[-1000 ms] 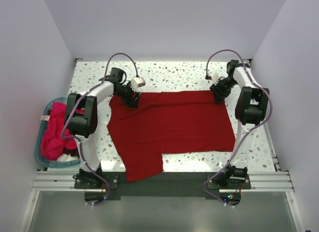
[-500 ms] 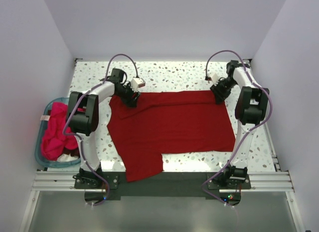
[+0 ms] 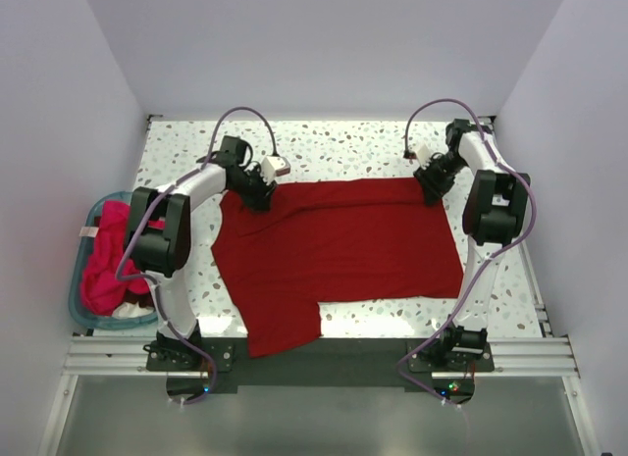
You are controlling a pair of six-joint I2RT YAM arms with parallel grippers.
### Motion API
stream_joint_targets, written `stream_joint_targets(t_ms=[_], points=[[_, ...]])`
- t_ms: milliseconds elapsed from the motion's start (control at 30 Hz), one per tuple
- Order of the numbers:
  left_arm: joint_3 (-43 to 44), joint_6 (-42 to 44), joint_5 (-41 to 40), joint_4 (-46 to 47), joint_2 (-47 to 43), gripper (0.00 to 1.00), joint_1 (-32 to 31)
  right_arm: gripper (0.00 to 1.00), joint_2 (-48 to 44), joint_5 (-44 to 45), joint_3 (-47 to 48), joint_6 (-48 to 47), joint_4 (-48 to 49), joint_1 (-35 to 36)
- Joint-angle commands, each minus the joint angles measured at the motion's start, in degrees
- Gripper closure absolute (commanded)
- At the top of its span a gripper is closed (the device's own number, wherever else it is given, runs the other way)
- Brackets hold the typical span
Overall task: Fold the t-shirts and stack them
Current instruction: Fold the tshirt
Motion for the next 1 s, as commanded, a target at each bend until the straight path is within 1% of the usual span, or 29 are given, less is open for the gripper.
stream_joint_targets(t_ms=[0,67,133,200,267,333,367,500,533,567,633,667,700,767,833,967], points=[[-1.3,-0.2,-0.5,2.7,-4.1,0.59,-0.5,0.65,-1.1,-0.4,1.0,0.1,-1.6,0.0],[-1.4,-0.6,-2.4,3.4,-3.9,0.53,-0.5,0.65,-1.1,-0.5,0.9,0.3,-1.6,0.1],[-1.3,-0.9,-3.0,3.4,-3.8,0.53,-0.5,0.65,-1.3,-0.5,0.9,0.5,-1.7,0.1],[-1.1,-0.7,-2.9,3.0,-3.5,0.57,-0.5,0.65,-1.5,-0.6,0.8,0.5,-1.7,0.3],[-1.0,-0.1,-2.9,2.4,-3.2,0.58,-0.5,0.65,-1.6,-0.6,0.7,0.6,-1.6,0.3],[-0.5,-0.3,-3.1,2.5,-2.5,0.57,-0.3,0.65,-1.8,-0.5,0.6,0.7,-1.6,0.2],[0.0,-0.7,-3.2,2.6,-2.3,0.55,-0.2,0.65,-1.8,-0.5,0.7,0.8,-1.5,0.3],[3.3,-1.2,1.1,1.7,-0.4,0.52,0.1,0.65,-2.1,-1.7,0.8,1.1,-2.2,0.3],[4.3,-1.3,3.6,0.8,0.1,0.5,0.1,0.65,-2.1,-2.2,1.5,1.2,-3.4,0.5],[6.5,-1.6,4.6,0.3,0.8,0.49,-0.3,0.66,-2.0,-4.2,2.3,1.2,-4.6,0.4],[9.0,-2.3,5.5,-1.9,3.0,0.5,-0.2,0.69,-2.0,-6.0,4.8,0.4,-9.1,0.7],[10.8,-2.6,5.6,-2.6,3.5,0.51,-0.1,0.76,-2.1,-6.3,5.2,-0.3,-10.5,0.7],[11.0,-2.6,5.8,-3.0,3.8,0.52,0.0,0.79,-2.6,-5.3,4.4,-0.9,-11.5,0.8],[9.9,-2.5,6.0,-2.6,3.0,0.53,0.3,0.82,-3.6,-3.8,2.3,-3.2,-12.2,0.8],[9.1,-2.5,6.6,-2.8,1.7,0.53,0.8,0.81,-5.1,-0.3,-1.3,-5.2,-10.9,0.8],[6.2,-3.5,7.9,-3.7,-0.6,0.53,2.4,0.81,-6.2,4.3,-4.0,-7.8,-9.7,0.7]])
